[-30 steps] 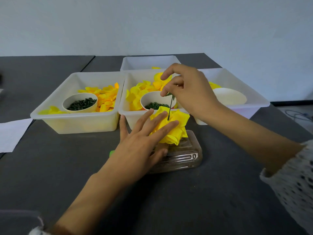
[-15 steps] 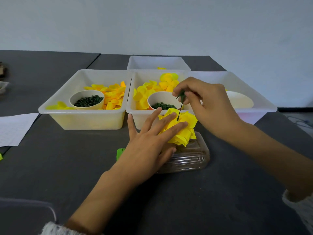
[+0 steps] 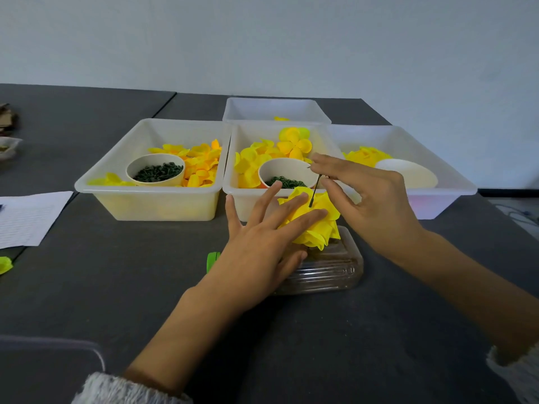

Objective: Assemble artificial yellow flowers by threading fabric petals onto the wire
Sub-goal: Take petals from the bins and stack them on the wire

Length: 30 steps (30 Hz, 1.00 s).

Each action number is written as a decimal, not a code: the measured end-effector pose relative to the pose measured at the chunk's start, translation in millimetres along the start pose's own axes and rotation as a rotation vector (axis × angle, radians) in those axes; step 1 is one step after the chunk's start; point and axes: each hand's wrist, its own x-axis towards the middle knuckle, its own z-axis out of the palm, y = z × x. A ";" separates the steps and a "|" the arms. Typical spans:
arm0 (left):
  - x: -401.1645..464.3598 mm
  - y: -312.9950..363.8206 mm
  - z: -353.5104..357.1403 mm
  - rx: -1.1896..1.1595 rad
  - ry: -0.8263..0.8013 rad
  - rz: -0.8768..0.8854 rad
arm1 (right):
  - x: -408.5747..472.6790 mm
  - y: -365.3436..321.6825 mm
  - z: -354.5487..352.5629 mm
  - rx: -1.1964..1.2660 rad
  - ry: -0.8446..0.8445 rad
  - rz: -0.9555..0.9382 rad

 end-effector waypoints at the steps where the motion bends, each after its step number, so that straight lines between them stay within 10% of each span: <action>1: 0.3 0.1 0.1 -0.001 0.000 -0.001 | -0.9 -0.5 -0.5 0.015 -0.025 0.023; 30: 0.7 -0.9 2.3 -0.001 0.000 -0.005 | 14.9 -9.9 -8.2 0.295 -0.129 0.432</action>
